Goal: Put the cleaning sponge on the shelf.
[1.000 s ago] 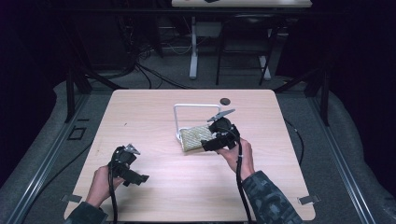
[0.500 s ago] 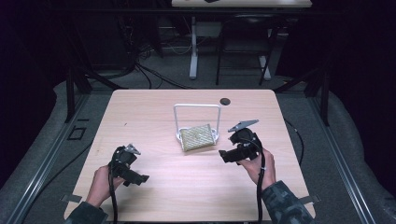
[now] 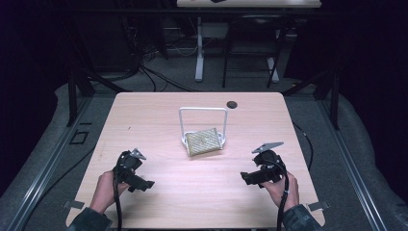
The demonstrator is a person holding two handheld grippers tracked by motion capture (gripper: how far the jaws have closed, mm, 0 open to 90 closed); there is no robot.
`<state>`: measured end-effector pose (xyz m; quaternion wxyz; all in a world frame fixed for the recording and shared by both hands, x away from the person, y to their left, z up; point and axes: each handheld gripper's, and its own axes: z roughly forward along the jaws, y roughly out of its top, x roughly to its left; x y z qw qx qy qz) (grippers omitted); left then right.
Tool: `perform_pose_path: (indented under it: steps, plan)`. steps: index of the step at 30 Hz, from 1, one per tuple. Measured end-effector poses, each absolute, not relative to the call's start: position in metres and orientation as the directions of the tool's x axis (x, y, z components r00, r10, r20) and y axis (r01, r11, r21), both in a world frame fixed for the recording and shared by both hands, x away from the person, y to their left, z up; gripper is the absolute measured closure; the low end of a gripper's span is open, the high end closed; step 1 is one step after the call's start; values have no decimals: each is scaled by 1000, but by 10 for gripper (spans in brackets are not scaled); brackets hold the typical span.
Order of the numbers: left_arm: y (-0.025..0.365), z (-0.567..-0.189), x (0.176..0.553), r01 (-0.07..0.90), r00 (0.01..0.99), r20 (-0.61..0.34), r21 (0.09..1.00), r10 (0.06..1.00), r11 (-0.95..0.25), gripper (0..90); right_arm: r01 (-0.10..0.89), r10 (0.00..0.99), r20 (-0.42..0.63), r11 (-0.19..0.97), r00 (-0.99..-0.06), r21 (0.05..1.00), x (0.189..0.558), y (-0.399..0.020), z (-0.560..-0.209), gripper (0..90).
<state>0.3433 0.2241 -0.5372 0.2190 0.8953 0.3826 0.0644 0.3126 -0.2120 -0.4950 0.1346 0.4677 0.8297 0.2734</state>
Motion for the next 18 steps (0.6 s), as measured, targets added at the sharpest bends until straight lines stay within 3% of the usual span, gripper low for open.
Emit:
perform_pose_path:
  steps: [18]
  plan:
    - [224,-536,343,650,706,-53,444,706,-617,30,730,864,54,388,-500,562,308,-228,-521,98]
